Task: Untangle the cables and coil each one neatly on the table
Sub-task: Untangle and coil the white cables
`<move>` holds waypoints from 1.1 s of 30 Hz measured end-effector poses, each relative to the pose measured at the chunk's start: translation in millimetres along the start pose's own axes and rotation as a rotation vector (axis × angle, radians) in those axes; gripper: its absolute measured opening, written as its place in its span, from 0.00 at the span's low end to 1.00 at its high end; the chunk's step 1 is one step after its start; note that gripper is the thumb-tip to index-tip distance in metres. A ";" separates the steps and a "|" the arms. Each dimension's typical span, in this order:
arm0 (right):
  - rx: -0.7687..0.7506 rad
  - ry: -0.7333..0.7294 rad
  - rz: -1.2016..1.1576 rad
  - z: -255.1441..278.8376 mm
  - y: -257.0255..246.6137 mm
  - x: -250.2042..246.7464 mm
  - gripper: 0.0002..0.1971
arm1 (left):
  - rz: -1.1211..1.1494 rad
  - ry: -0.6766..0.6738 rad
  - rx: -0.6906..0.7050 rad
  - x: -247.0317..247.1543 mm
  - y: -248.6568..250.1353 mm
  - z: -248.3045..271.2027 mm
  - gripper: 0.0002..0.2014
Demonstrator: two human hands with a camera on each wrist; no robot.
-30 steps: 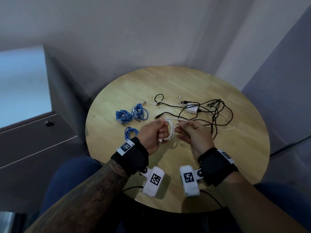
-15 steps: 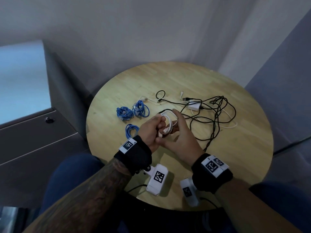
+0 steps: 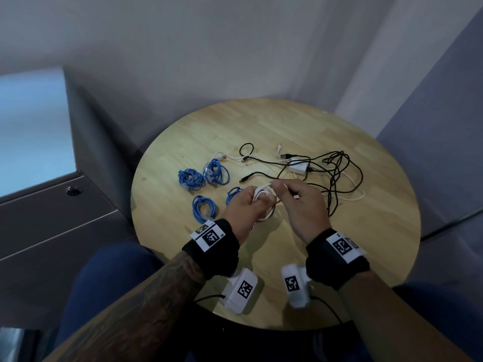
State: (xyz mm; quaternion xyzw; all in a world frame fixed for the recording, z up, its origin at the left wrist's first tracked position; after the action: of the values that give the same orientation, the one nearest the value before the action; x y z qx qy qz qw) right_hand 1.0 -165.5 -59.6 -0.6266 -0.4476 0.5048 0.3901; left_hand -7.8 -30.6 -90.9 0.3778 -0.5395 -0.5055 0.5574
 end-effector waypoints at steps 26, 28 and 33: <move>0.093 -0.212 0.020 -18.4 4.8 -32.9 0.09 | 0.164 0.001 -0.088 -17.1 8.4 -2.1 0.11; 0.087 -0.261 0.073 -10.3 10.6 -15.3 0.07 | 0.212 -0.049 -0.100 -15.3 10.9 -1.2 0.11; 0.278 -0.231 -0.176 -2.9 17.6 4.8 0.05 | 0.167 -0.048 -0.152 -17.1 7.5 -0.1 0.12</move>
State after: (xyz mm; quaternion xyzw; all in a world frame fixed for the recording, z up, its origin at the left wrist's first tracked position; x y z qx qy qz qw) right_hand 7.2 -166.2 -77.0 -0.4633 -0.4683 0.5942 0.4614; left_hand -5.0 -12.5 -87.4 0.2757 -0.5424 -0.5059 0.6115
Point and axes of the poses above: each hand's wrist, its own z-axis away from the middle knuckle, its own x-axis out of the palm, y = z × x, the point moved 5 cm from there along -z, towards the middle knuckle, and after that the axes turned 1 degree about -z, right-handed, at the moved point
